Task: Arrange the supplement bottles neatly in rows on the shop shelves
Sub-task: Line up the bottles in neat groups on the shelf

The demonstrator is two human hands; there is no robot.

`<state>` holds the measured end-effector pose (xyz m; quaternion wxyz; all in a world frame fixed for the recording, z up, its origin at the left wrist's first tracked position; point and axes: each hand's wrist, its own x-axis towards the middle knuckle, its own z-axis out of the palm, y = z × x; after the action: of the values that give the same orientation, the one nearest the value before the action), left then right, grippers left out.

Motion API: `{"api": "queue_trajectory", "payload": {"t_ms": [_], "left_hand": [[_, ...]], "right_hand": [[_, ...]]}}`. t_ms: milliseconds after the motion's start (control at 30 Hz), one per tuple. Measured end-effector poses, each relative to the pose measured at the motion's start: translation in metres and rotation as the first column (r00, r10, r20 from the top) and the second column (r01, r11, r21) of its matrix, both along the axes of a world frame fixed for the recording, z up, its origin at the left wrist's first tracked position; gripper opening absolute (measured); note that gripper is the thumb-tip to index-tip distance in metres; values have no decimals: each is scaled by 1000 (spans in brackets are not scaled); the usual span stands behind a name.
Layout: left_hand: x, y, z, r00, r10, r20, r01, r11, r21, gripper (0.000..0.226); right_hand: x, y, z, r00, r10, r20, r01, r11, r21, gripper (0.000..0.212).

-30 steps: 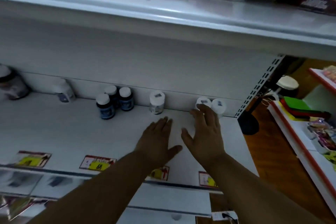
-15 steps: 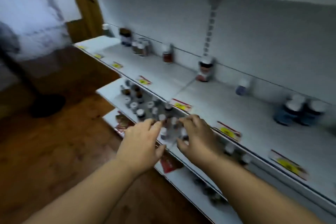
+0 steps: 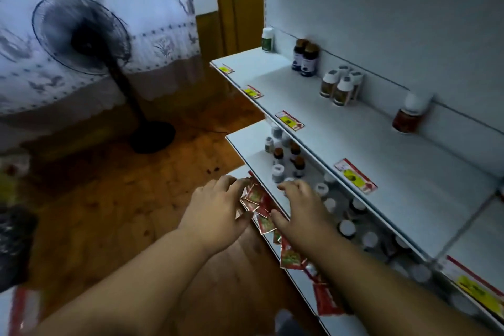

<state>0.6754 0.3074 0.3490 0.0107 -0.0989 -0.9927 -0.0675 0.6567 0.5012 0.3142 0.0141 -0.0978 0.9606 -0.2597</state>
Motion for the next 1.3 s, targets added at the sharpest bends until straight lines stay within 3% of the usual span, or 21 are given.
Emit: {"api": "queue_trajectory", "payload": {"t_ms": [200,333,533,700,867,1033,1200,1300], "left_hand": [[-112,-86,-14,1000,17,3,-17,1000,24,63],[-205,-142,-47,993,-100,60,97,994,56,62],[-355,-223,-74,941,-313,128,311,950,29,61],[-454,-229,-97,887,-421,192,416,907,65,61],[-534,-203,-176,864,-466,192,454,885,101,63],[-611,-183,-281,829,-546,120,534,837,119,61],[-679,-158,-371,826,-563,-10,550,802,232,57],[-706,-141,-413,828,-558,-51,530,752,393,55]], "right_hand": [[-110,-92,-2,999,-30,13,29,999,20,43],[-184,-161,-24,987,-158,20,158,987,12,42],[-272,-237,-49,889,-445,111,454,887,-78,42],[-340,-257,-75,792,-589,158,603,795,-60,46],[-417,-262,-162,728,-632,264,678,721,-143,58],[-492,-266,-282,592,-742,316,806,550,-218,59],[-571,-243,-377,544,-830,122,831,514,-211,61],[-615,-226,-412,368,-928,58,900,339,-274,61]]}}
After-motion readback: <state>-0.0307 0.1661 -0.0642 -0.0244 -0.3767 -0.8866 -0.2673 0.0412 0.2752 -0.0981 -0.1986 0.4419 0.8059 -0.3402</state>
